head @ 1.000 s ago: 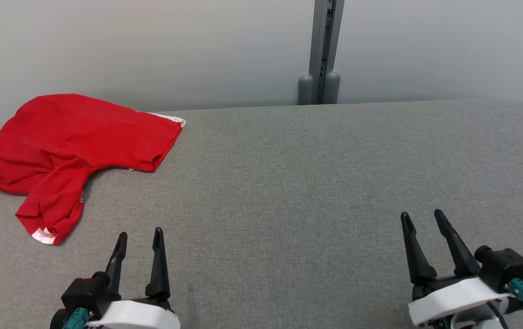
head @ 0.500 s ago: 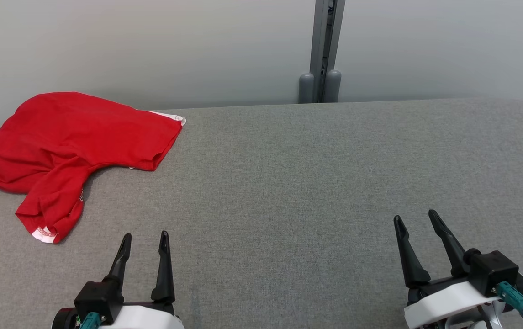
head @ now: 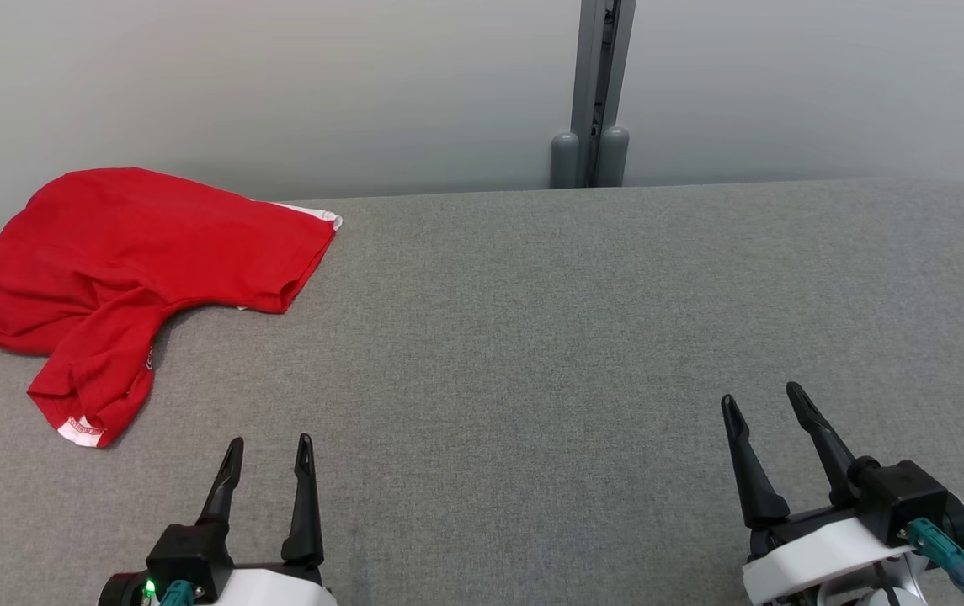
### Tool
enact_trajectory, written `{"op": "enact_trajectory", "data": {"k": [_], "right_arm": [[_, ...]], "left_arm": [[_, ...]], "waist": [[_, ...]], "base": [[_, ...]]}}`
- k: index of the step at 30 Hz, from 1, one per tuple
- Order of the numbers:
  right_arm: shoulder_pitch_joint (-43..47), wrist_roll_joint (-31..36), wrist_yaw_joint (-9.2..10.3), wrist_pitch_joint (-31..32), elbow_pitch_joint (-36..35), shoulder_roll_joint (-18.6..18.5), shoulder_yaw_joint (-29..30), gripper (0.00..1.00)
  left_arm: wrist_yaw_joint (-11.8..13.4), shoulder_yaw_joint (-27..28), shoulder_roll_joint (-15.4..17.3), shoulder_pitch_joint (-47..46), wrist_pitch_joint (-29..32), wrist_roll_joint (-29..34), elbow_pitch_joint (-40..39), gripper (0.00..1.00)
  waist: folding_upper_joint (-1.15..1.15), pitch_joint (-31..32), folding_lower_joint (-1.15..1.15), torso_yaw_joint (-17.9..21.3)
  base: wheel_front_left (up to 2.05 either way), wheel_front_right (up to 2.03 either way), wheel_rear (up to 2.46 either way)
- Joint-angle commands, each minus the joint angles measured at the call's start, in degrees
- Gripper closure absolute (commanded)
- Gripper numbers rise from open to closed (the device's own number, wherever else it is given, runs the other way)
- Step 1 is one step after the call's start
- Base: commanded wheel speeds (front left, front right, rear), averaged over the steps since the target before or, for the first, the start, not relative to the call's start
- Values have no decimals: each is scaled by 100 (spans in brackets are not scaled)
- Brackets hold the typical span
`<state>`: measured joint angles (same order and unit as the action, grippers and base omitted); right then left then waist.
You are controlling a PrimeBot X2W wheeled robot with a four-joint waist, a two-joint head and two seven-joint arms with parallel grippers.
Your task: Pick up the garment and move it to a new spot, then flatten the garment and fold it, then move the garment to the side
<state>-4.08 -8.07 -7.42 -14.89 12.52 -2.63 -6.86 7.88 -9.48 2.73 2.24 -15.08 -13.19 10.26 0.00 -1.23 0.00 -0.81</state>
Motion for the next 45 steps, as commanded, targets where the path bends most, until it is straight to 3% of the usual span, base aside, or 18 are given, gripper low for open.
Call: {"op": "enact_trajectory", "data": {"k": [1, 15, 22, 27, 38, 45], "right_arm": [[-27, 16, -11, -47, 3, -47, 9, 0], [-31, 19, -12, -47, -22, -46, 32, 0], [20, 3, -12, -46, -63, -42, -39, 0], [78, -24, -12, -46, -98, -43, -68, 0], [129, 0, -12, -46, -103, -41, -26, 0], [160, 17, -11, -47, -95, -43, -62, 0]], "left_arm": [[18, 19, 28, 23, -14, -6, 13, 0], [19, 14, 28, -12, -14, -30, 12, 0], [0, 34, 28, -38, -14, -24, 25, 0], [-3, 61, 27, -58, -13, -12, 26, 0], [-43, 69, 27, 3, -13, -38, 37, 0], [-59, 54, 25, 53, -13, -36, 31, 0]], "waist": [[0, -2, 0, -1], [0, -18, 0, -41], [0, -18, 0, -280], [0, -12, 0, -714], [0, -37, 0, -2070], [0, -33, 0, -2654]], "base": [[0, 0, 0], [0, 0, 0], [0, 0, 0], [0, 0, 0], [0, 0, 0], [0, 0, 0]]}}
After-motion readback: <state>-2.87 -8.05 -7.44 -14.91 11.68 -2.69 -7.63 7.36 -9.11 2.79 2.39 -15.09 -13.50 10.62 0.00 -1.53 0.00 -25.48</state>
